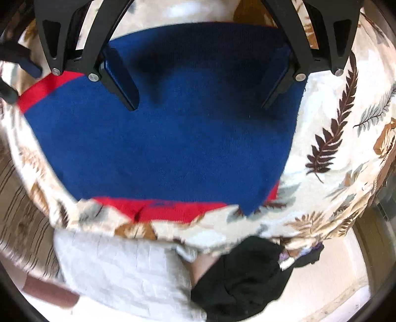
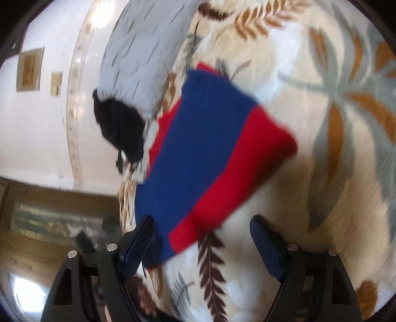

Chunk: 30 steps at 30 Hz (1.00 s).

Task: Fold small clothes
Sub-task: 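Press both tools down on the blue sweater body to flatten it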

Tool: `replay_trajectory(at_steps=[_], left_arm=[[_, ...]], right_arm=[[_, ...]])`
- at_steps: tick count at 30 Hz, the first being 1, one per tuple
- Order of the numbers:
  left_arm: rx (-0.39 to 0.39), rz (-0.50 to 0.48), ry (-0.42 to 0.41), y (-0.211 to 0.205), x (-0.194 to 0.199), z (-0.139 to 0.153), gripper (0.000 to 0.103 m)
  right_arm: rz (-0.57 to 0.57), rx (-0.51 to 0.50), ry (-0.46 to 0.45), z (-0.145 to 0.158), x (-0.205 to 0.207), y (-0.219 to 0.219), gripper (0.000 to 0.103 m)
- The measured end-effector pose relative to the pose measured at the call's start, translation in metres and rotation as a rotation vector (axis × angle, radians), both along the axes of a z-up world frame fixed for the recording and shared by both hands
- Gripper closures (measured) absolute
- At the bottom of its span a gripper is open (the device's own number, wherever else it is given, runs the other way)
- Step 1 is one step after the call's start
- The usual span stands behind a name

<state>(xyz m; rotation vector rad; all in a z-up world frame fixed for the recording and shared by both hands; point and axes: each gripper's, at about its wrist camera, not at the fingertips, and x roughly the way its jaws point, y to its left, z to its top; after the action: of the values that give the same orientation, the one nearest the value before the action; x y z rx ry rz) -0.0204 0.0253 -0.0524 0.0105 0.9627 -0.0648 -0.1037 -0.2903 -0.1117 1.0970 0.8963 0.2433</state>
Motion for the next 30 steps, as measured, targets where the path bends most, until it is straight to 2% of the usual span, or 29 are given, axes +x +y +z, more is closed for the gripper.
replay_trajectory(at_steps=[3, 5, 7, 25, 30], left_arm=[[0.021, -0.011, 0.037, -0.006, 0.003, -0.009, 0.008], [0.072, -0.018, 0.113, -0.011, 0.011, -0.029, 0.006], [0.097, -0.028, 0.077, -0.013, 0.007, -0.028, 0.006], [0.109, -0.029, 0.075, -0.014, 0.007, -0.030, 0.002], [0.112, -0.032, 0.082, -0.014, 0.008, -0.029, 0.002]], right_arm=[[-0.051, -0.004, 0.014, -0.002, 0.014, -0.007, 0.019], [-0.072, -0.020, 0.009, -0.001, 0.020, -0.006, 0.019], [-0.058, -0.037, -0.005, 0.002, 0.023, -0.005, 0.019], [-0.041, -0.154, -0.040, 0.006, 0.027, 0.006, 0.020], [-0.046, -0.155, -0.034, 0.009, 0.030, 0.005, 0.019]])
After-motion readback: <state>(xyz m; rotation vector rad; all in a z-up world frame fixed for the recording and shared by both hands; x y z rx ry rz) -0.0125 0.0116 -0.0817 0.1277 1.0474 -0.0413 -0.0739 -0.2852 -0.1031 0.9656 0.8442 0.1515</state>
